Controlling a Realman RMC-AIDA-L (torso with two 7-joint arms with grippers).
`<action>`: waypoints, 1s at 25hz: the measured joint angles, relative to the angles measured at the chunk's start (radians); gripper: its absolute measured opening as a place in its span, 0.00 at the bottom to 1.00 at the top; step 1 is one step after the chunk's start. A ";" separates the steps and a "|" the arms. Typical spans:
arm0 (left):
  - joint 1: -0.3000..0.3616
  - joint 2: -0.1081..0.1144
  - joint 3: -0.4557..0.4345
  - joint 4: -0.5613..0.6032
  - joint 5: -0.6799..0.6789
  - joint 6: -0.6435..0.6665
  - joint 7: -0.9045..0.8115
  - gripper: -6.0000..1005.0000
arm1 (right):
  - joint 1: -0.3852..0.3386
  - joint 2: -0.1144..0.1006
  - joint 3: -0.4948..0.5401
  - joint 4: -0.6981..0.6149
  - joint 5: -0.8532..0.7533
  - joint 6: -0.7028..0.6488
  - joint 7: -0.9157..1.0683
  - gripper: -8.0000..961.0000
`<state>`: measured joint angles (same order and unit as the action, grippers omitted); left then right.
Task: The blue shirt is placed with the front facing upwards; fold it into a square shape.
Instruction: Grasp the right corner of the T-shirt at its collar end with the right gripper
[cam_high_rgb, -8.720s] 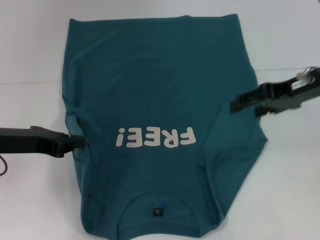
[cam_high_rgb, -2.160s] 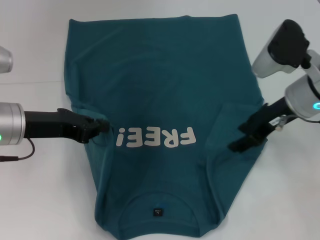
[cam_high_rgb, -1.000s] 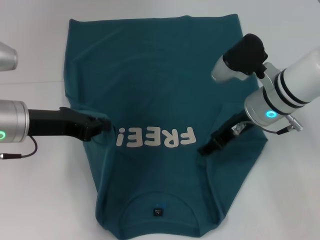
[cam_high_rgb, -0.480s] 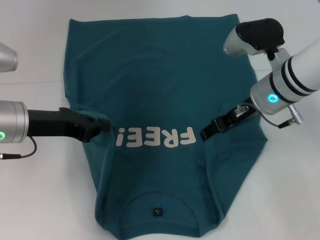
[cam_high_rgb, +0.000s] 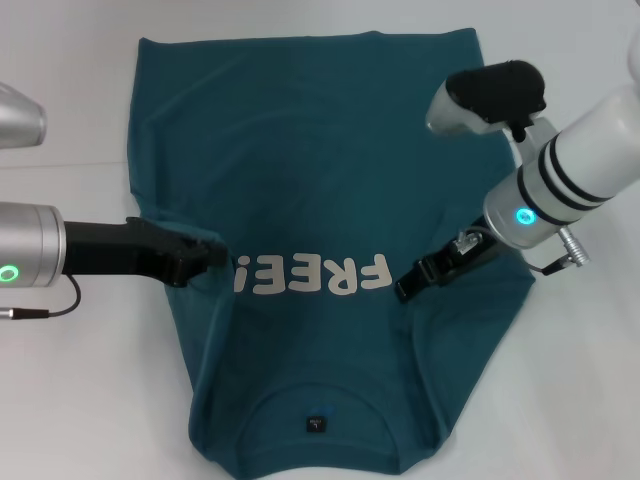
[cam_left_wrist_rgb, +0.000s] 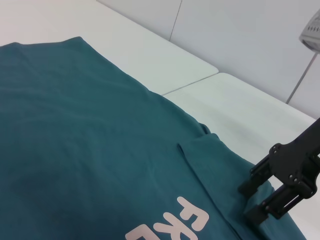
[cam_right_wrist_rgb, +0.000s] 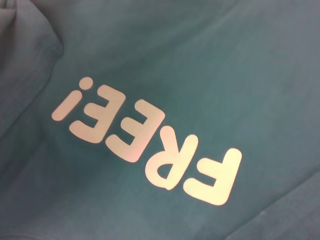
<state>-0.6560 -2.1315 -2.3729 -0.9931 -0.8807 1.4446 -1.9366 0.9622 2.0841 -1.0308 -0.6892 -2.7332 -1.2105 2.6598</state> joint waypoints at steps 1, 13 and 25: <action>0.000 0.000 0.000 0.003 0.000 -0.001 0.001 0.01 | 0.002 0.000 -0.004 0.008 0.000 0.006 0.001 0.71; 0.000 0.001 0.000 0.004 0.001 -0.003 0.002 0.01 | 0.014 0.000 -0.083 0.036 -0.008 0.042 0.054 0.71; 0.001 0.004 0.000 0.012 0.002 -0.011 0.006 0.01 | 0.019 -0.006 -0.084 0.027 -0.052 0.001 0.146 0.71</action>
<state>-0.6549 -2.1274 -2.3730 -0.9813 -0.8788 1.4337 -1.9302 0.9808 2.0784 -1.1147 -0.6620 -2.7856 -1.2099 2.8061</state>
